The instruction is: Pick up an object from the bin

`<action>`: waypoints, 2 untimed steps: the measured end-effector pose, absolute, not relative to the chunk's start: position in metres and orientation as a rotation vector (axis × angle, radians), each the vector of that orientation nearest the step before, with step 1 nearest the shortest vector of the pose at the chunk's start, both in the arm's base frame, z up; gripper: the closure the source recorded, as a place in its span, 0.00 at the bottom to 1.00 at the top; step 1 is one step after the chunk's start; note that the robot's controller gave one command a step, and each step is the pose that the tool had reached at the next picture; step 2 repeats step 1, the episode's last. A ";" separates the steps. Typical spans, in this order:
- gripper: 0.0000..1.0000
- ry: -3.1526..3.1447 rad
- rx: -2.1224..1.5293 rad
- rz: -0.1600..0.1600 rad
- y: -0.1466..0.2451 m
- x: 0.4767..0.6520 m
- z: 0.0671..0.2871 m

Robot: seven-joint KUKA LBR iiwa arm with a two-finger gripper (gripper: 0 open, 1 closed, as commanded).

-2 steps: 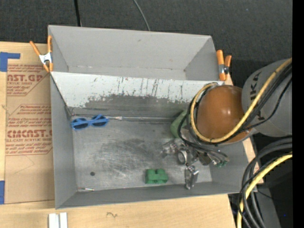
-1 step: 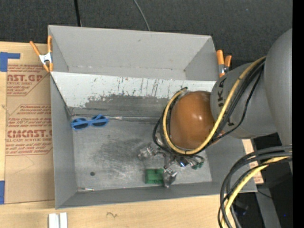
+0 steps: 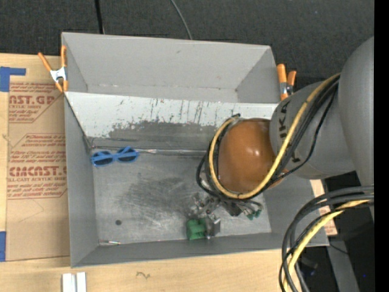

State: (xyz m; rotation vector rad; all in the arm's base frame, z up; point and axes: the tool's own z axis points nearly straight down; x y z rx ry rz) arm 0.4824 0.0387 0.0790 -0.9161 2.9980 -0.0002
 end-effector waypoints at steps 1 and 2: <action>1.00 2.889 -1.215 -0.004 0.013 0.489 0.212; 1.00 2.889 -1.215 -0.004 0.013 0.489 0.212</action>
Offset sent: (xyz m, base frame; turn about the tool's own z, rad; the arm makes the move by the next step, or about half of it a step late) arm 0.0047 -0.0262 0.1305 -0.2044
